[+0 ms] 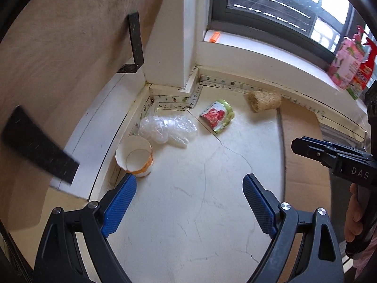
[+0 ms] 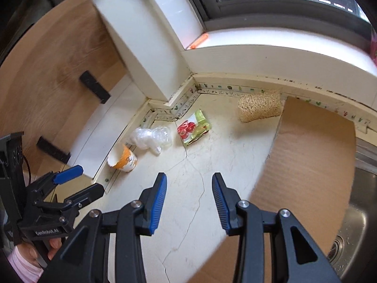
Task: Collect trash
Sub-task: 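Raise both tools back up to the plastic bag and snack bag, then grasp the clear plastic bag with the left tool while the right tool grasps the red-and-green snack bag, then carry the plastic bag and snack bag down to the black bin, then open both tools over the bin to drop both bags, then raise both tools back up to the paper cup and sponge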
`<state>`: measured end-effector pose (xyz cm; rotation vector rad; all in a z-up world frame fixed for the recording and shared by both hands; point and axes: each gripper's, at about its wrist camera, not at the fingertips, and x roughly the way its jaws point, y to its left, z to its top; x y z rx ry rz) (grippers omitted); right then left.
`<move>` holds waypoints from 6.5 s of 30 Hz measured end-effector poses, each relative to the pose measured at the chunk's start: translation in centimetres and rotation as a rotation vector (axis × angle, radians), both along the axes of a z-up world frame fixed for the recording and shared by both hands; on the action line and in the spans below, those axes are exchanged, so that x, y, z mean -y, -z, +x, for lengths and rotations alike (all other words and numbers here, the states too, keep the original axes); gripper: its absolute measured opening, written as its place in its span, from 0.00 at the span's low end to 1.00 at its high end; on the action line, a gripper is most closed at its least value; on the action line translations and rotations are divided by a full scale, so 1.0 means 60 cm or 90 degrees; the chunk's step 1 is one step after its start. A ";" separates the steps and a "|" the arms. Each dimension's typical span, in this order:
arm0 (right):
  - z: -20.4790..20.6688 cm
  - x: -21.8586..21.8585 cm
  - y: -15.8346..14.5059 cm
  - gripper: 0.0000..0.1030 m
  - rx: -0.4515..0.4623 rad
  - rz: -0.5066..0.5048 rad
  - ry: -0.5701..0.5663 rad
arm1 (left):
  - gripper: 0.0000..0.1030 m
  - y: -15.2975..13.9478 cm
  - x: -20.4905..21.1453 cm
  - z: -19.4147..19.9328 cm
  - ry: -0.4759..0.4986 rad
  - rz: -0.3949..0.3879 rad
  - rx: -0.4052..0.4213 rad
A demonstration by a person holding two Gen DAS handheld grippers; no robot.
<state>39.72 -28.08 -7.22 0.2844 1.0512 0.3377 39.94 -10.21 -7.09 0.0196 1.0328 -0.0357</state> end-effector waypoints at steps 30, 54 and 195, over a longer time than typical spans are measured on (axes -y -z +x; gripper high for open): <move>0.239 -0.085 0.152 0.37 -0.073 -0.008 -0.064 | 0.88 0.123 -0.007 0.202 -0.016 0.133 -0.062; 0.158 0.015 0.124 0.03 -0.091 0.105 -0.063 | 0.25 0.169 0.005 0.238 0.004 0.135 -0.104; -0.579 -0.282 0.014 0.33 -0.008 -0.168 -0.321 | 0.88 0.083 -0.188 -0.569 0.018 0.032 -0.110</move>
